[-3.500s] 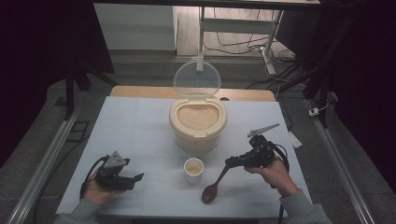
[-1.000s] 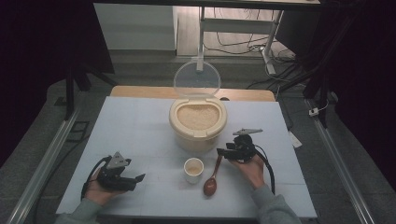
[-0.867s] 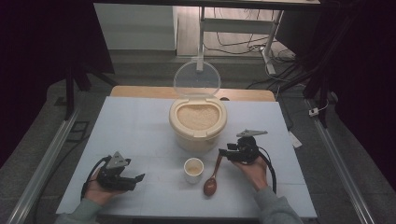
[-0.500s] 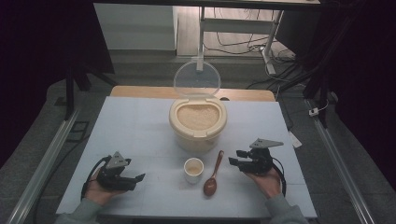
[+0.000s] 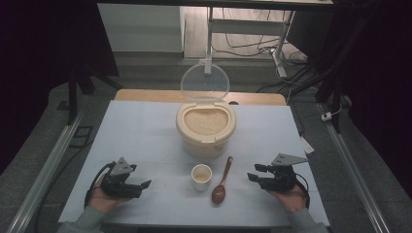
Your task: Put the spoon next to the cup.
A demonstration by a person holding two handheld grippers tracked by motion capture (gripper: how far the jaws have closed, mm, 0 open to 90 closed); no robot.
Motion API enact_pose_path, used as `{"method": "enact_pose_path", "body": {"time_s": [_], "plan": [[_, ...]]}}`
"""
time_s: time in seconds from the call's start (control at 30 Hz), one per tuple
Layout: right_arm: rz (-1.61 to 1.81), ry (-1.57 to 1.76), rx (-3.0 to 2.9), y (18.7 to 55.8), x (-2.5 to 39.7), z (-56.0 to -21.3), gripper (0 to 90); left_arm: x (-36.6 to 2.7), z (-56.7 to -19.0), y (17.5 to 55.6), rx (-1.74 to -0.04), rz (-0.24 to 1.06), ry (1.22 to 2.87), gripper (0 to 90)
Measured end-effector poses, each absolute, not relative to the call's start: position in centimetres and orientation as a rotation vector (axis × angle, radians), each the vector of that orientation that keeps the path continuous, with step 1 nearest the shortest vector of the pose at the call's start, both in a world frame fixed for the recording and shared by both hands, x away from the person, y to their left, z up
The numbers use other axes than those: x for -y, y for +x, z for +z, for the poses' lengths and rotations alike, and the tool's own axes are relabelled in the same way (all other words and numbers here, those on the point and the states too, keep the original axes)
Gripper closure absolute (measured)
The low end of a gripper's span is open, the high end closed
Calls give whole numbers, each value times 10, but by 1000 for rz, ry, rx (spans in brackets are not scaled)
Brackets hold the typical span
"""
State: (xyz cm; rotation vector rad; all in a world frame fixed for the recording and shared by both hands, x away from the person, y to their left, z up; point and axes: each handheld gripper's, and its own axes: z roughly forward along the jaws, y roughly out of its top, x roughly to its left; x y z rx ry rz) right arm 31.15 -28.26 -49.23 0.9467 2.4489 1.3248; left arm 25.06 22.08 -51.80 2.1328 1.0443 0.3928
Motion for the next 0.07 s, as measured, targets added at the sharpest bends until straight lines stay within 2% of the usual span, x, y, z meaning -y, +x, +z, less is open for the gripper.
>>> {"method": "enact_pose_path", "body": {"time_s": [0.07], "plan": [[1325,941,-2447,311,284,-492,478,-221,-518,251,-1045,392,2131,192]]}}
